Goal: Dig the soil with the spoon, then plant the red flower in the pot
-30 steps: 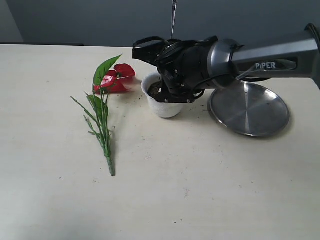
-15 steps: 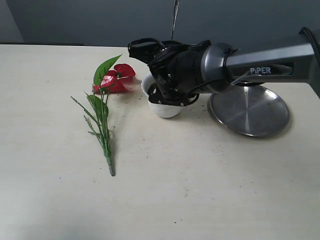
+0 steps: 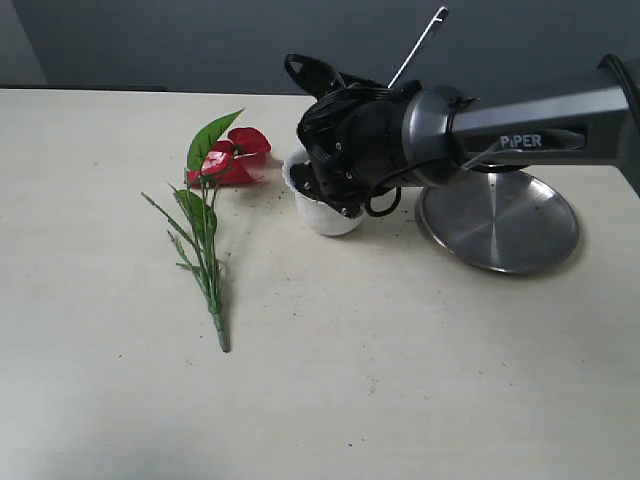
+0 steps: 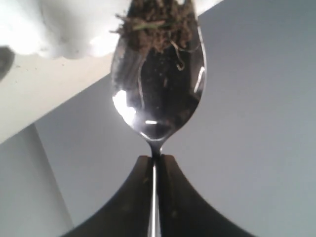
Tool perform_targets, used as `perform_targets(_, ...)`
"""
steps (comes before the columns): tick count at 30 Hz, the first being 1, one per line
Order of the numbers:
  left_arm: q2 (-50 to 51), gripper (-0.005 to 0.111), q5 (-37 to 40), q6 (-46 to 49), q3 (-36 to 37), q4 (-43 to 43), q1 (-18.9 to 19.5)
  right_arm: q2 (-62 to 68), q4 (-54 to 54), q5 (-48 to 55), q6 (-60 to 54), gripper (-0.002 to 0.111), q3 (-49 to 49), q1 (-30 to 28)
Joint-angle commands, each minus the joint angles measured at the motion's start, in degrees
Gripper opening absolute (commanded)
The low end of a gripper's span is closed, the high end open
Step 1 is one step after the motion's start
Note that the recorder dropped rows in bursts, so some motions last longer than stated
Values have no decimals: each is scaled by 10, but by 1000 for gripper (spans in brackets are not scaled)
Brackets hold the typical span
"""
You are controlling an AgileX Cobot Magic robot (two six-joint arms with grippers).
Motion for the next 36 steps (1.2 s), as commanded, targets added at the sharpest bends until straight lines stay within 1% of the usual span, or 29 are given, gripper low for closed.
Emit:
perform_targets(1,-3,0,1,-1,3,-1,0,-7,20,10,55,-1,1,5)
perform_targets(5,-3,0,1,-1,3,-1,0,-7,17,10,104,-1,1,11)
perform_targets(9,-3,0,1,-1,3,-1,0,-7,17,12,189,-1,1,12)
perform_targets(14,-3,0,1,-1,3,-1,0,-7,26,40,261,-1,1,16)
perform_targets(21,-3,0,1,-1,3,-1,0,-7,32,61,265,-1,1,30)
perform_targets(29,-3,0,1,-1,3,-1,0,-7,45,44,336,-1,1,36)
perform_targets(36,-3,0,1,-1,3,-1,0,-7,79,51,343,-1,1,36)
